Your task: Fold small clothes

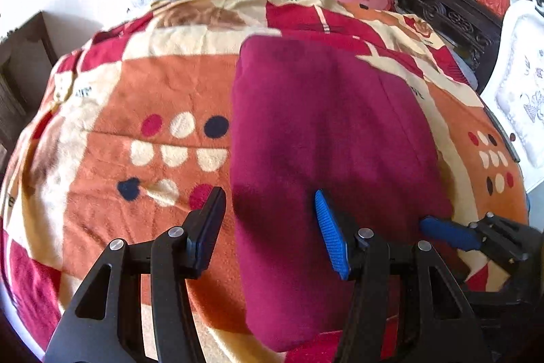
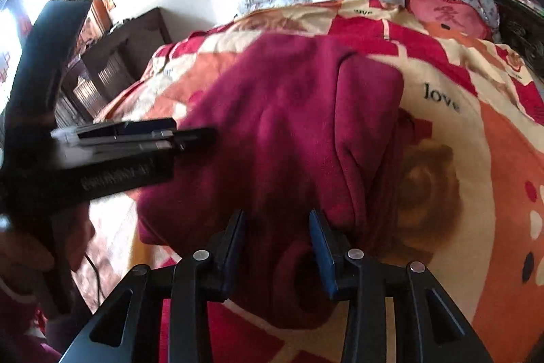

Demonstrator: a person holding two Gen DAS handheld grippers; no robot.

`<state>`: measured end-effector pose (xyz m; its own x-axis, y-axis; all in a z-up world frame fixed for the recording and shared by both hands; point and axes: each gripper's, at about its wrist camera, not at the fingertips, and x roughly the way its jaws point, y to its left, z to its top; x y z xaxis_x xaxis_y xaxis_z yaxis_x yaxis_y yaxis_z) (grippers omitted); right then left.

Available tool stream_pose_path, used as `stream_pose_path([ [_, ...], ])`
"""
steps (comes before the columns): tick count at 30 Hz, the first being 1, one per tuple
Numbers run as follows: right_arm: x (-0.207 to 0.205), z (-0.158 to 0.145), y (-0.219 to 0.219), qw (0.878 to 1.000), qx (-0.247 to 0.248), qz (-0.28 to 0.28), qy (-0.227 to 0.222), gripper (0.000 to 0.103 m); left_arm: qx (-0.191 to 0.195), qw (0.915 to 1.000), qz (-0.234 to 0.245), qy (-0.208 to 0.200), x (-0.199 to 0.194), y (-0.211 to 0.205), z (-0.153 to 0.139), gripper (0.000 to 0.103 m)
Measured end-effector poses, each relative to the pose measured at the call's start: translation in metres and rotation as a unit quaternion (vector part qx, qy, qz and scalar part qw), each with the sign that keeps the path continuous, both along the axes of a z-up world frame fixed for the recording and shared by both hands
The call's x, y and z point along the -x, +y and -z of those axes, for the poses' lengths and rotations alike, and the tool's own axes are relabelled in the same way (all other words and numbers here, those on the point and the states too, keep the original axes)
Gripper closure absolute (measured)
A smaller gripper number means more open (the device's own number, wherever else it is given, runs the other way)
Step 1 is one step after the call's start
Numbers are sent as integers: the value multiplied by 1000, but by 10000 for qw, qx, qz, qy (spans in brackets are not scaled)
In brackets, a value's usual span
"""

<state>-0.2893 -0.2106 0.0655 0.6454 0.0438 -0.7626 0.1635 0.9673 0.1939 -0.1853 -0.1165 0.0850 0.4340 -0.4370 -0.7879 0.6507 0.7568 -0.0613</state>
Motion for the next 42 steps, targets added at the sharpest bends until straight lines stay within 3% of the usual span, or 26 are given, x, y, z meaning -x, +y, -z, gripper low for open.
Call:
stream_pose_path([
  [4, 8, -22, -3, 9998, -105, 141, -98, 65, 179, 9995, -98, -227, 6, 8, -15, 48],
  [7, 19, -46, -2, 9986, 12, 393, -355, 55, 285, 9988, -220, -339, 9, 15, -27, 48],
  [13, 21, -73, 4, 9953, 248, 822, -458, 54, 412, 9970, -382, -527, 15, 29, -45, 48],
  [31, 16, -87, 11, 9919, 251, 1161, -441, 52, 642, 9930, -505, -857, 28, 49, -76, 48],
  [42, 17, -88, 13, 9915, 292, 1206, -389, 42, 658, 9921, -488, -946, 32, 48, -80, 48],
])
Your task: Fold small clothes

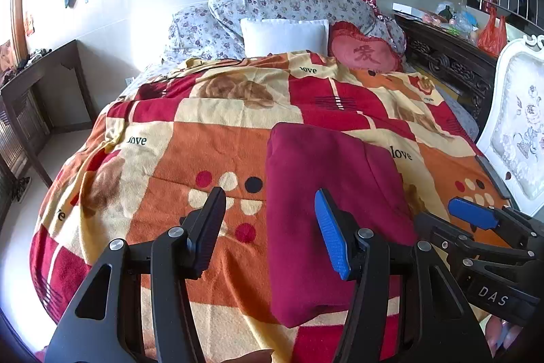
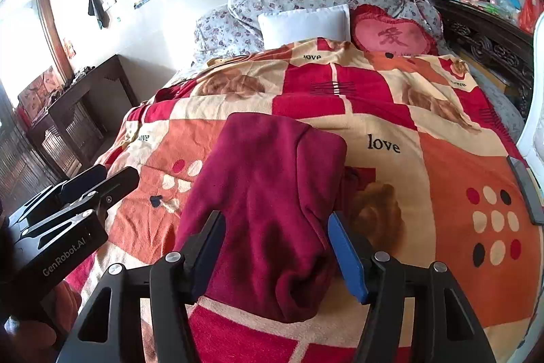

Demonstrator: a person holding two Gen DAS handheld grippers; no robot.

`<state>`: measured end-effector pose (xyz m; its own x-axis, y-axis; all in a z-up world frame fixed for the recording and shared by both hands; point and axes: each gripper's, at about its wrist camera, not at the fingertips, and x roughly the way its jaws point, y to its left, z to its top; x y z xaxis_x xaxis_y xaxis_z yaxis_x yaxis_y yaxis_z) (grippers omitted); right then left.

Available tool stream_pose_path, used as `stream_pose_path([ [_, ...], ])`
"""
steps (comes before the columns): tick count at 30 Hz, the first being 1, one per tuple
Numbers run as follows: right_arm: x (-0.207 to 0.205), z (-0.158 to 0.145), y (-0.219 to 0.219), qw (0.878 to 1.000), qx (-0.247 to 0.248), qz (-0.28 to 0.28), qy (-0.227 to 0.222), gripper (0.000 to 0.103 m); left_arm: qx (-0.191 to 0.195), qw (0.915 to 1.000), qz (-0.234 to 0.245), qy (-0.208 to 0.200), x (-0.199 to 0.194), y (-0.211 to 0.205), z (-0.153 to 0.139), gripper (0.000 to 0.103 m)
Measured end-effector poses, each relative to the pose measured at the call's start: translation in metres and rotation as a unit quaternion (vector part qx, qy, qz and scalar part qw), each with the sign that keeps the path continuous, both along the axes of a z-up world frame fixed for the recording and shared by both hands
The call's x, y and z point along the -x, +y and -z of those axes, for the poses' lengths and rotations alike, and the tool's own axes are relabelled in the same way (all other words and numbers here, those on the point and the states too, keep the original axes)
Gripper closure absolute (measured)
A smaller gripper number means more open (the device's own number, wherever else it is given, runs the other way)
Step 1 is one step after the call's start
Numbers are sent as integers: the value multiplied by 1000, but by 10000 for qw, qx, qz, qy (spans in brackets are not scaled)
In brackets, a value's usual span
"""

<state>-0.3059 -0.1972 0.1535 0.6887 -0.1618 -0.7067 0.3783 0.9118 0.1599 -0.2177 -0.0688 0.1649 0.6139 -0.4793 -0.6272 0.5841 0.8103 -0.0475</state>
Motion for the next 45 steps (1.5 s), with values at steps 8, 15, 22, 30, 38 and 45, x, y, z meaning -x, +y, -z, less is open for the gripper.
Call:
stream_pose_path([
  [8, -1, 1, 0, 10000, -35, -9, 25, 42, -4, 10000, -14, 7, -1, -1, 2, 48],
  [15, -2, 3, -1, 9999, -69, 5, 88, 41, -17, 10000, -5, 32, -1, -1, 4, 48],
  [22, -3, 5, -2, 9999, -105, 19, 110, 41, -50, 10000, -2, 56, -1, -2, 8, 48],
  [30, -7, 11, -2, 9997, -157, -2, 193, 41, -81, 9999, 19, 88, -5, -5, 14, 48],
  [38, -12, 19, -5, 9994, -215, -4, 277, 41, -123, 9999, 18, 109, -11, -9, 19, 48],
  [45, -18, 31, -14, 9987, -310, 45, 394, 41, -100, 9995, -102, 284, -29, -7, 29, 48],
])
